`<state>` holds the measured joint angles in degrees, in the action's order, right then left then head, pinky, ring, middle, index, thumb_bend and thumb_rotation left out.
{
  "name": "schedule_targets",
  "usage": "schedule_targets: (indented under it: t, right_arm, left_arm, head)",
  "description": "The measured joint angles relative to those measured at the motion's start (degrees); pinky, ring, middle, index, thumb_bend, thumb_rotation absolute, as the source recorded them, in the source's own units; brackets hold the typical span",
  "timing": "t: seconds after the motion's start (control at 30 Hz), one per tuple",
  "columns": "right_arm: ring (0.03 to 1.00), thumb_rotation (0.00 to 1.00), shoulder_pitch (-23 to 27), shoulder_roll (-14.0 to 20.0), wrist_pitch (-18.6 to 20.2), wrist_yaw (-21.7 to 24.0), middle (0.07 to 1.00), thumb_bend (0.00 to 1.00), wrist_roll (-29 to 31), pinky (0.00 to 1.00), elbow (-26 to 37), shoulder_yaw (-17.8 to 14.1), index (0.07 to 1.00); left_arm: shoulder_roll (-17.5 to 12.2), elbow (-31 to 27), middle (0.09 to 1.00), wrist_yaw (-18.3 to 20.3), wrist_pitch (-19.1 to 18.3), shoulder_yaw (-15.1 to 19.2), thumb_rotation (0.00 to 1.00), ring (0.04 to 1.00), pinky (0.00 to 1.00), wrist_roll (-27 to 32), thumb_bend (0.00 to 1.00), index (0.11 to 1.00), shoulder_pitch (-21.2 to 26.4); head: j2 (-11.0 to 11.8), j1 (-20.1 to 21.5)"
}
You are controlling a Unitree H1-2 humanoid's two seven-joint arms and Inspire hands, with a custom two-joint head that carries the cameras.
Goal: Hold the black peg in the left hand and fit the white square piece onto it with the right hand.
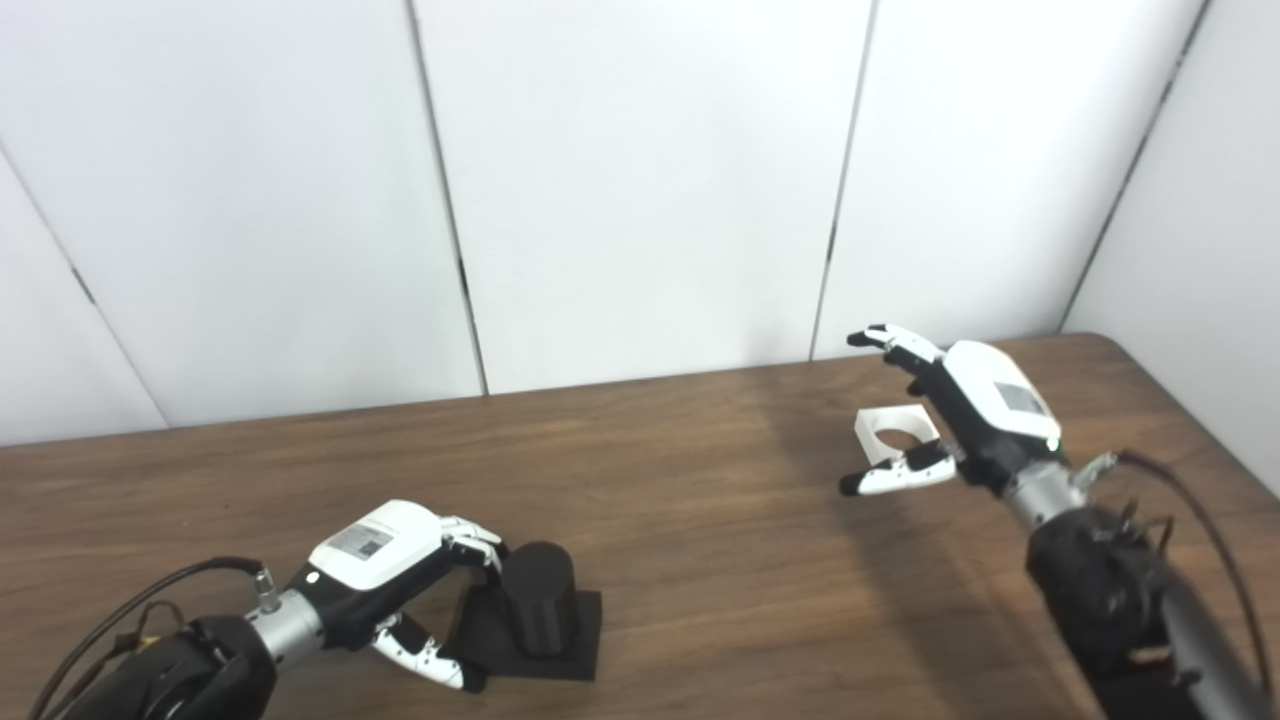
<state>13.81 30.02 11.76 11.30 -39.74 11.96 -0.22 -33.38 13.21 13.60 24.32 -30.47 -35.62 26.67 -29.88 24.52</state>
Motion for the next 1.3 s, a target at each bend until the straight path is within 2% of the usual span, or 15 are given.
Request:
schedule_targets:
  t: [0.13,0.27,0.5,0.63,1.0,1.3]
  right_arm:
    - [0.857,0.17,3.1,4.2,2.7,5.4,0.889,0.83,-0.4,0.71,-0.1,0.5,0.84]
    - [0.887,0.17,5.3,6.9,5.0,9.5,0.926,0.88,-1.7,0.72,-1.2,1.9,0.847]
    - [0.904,0.16,7.5,9.0,5.6,11.8,0.938,0.94,-2.8,0.75,-7.5,4.4,0.848]
    - [0.93,0.17,9.4,9.6,5.9,12.5,0.954,0.93,-3.5,0.79,-10.3,5.7,0.858]
    - [0.922,0.13,15.8,10.4,8.2,17.1,0.95,0.91,-3.8,0.79,-19.4,10.3,0.881]
    - [0.918,0.16,18.6,10.0,8.3,17.5,0.95,0.92,-3.8,0.8,-25.3,13.6,0.884]
  left_arm:
    - [-0.4,0.6,0.797,-0.3,1.1,-0.1,0.06,0.82,0.76,0.2,0.52,0.487,0.0]
    - [-0.6,1.9,0.804,-2.7,1.7,-1.1,0.06,0.827,0.76,0.3,0.52,0.488,0.3]
    - [-1.2,2.9,0.823,-4.5,2.1,-3.0,0.06,0.853,0.79,0.8,0.52,0.489,0.9]
    - [-1.9,3.1,0.819,-5.0,2.3,-3.8,0.06,0.848,0.79,0.8,0.52,0.489,1.3]
    - [-2.0,4.0,0.824,-6.1,2.7,-5.0,0.06,0.857,0.8,1.2,0.52,0.489,2.0]
    - [-2.1,4.0,0.823,-6.2,2.7,-5.0,0.06,0.853,0.81,1.5,0.52,0.489,1.9]
  head:
    - [1.1,2.3]
    - [1.4,2.9]
    - [1.7,3.7]
    - [1.7,3.5]
    - [1.5,3.4]
    - [1.1,2.8]
